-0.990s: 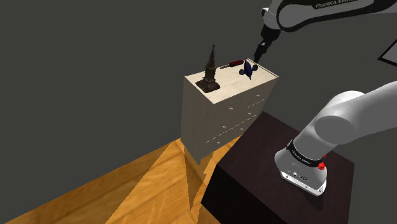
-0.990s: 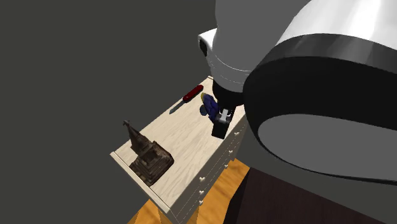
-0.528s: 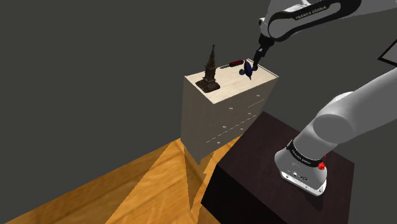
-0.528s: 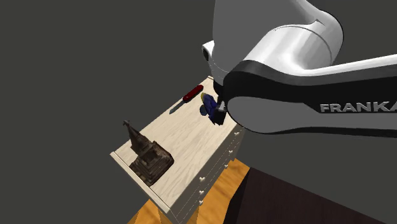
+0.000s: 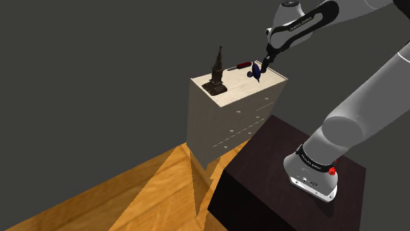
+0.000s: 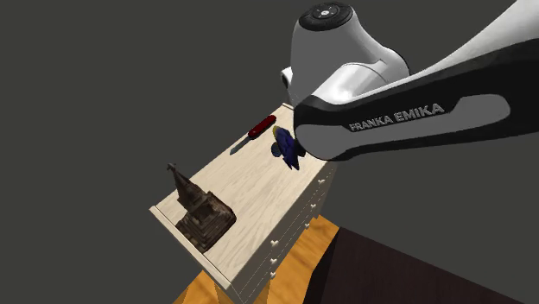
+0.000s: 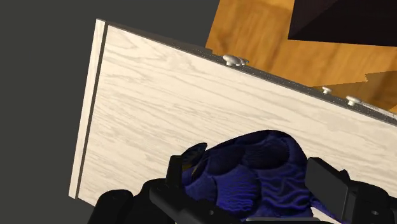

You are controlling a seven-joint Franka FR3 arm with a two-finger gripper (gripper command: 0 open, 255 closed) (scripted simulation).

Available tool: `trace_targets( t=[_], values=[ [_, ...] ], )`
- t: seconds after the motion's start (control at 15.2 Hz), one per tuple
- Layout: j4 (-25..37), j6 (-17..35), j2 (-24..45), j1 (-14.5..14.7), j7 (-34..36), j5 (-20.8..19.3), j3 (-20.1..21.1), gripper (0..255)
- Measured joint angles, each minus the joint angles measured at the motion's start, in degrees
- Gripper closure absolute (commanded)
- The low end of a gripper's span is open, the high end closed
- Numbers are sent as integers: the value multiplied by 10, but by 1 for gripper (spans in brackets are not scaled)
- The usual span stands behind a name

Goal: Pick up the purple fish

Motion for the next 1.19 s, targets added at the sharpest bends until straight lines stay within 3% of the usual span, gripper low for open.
trace_targets(
  t=[0.33, 0.79, 0.86, 1.19],
  values=[
    [55, 52, 100, -20, -38, 28, -19, 0],
    [54, 105, 154, -28, -36, 37, -19, 0],
    [53, 108, 155, -29, -36, 37, -19, 255],
    [53, 111, 157, -29, -35, 37, -19, 255]
  ],
)
